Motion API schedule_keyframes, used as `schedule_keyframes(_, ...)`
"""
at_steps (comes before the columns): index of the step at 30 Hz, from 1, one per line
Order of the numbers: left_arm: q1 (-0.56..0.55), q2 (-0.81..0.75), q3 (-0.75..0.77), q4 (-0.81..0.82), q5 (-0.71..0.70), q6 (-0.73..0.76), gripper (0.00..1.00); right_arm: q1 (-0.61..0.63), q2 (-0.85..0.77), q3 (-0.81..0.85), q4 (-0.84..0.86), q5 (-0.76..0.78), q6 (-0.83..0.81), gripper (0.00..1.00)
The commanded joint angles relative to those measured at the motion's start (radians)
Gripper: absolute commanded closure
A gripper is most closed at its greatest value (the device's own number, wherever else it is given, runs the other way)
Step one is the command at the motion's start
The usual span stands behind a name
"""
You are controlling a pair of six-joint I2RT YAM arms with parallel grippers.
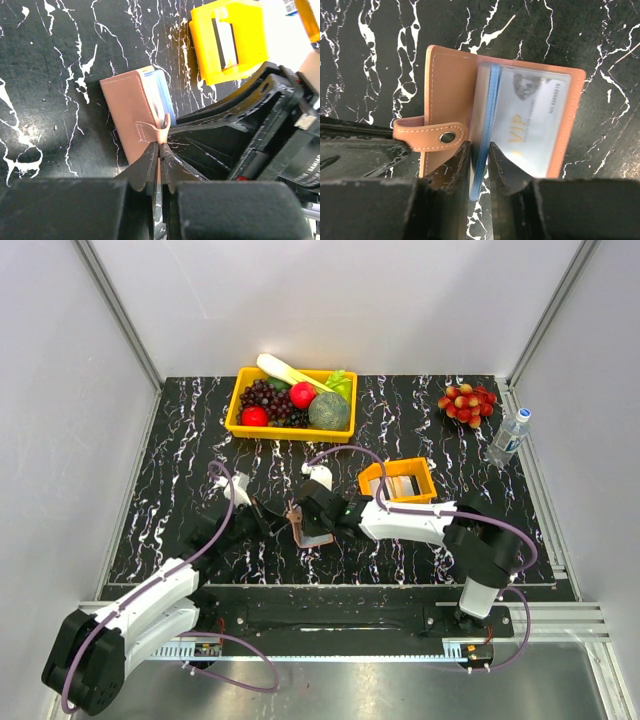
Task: Put the credit cards into the card holder
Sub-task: Close the card holder at the center of the board.
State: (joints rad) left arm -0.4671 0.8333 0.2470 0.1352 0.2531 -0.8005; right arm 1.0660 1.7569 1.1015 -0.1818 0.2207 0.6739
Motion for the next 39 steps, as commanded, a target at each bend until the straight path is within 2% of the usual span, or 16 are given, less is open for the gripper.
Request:
schedule_keyframes(1, -0.001, -0.02, -0.028, 0.156, 0.037, -0.04, 0.91, 0.011, 0.019, 0.047, -0.028, 0.054, -0.016, 0.76)
schedule_keyframes(4, -0.001, 0.004, -0.028, 0.165, 0.049, -0.037, 0.9, 0.011, 0.026, 0.057, -0.073, 0.109, -0.017, 0.8)
schedule_keyframes(8, -0.001, 0.058, -0.029, 0.191, 0.054, -0.039, 0.9, 0.009, 0.016, 0.047, -0.104, 0.16, -0.004, 0.71)
schedule_keyframes(12, -0.001, 0.125, -0.044, 0.296, 0.092, -0.075, 0.86, 0.008, 0.003, 0.032, -0.107, 0.175, 0.019, 0.63)
schedule_keyframes(16, -0.001, 0.211, -0.041, 0.401, 0.127, -0.097, 0.86, 0.002, -0.036, 0.005, -0.105, 0.209, 0.044, 0.59)
schedule_keyframes(21, -0.001, 0.305, -0.005, 0.437, 0.149, -0.089, 0.84, -0.006, -0.129, -0.067, -0.11, 0.284, 0.07, 0.56)
schedule_keyframes(26, -0.002, 0.412, 0.009, 0.516, 0.166, -0.097, 0.79, -0.012, -0.206, -0.13, -0.108, 0.316, 0.088, 0.53)
schedule_keyframes(31, -0.014, 0.558, 0.031, 0.658, 0.213, -0.132, 0.68, -0.02, -0.197, -0.166, -0.116, 0.304, 0.118, 0.53)
schedule_keyframes(33, -0.028, 0.616, 0.041, 0.725, 0.227, -0.158, 0.58, -0.02, -0.186, -0.178, -0.116, 0.29, 0.133, 0.53)
schedule_keyframes(36, -0.06, 0.696, 0.069, 0.791, 0.235, -0.18, 0.51, -0.02, -0.174, -0.189, -0.116, 0.272, 0.151, 0.53)
schedule_keyframes(39, -0.087, 0.739, 0.063, 0.849, 0.224, -0.2, 0.48, -0.021, -0.174, -0.198, -0.116, 0.264, 0.162, 0.53)
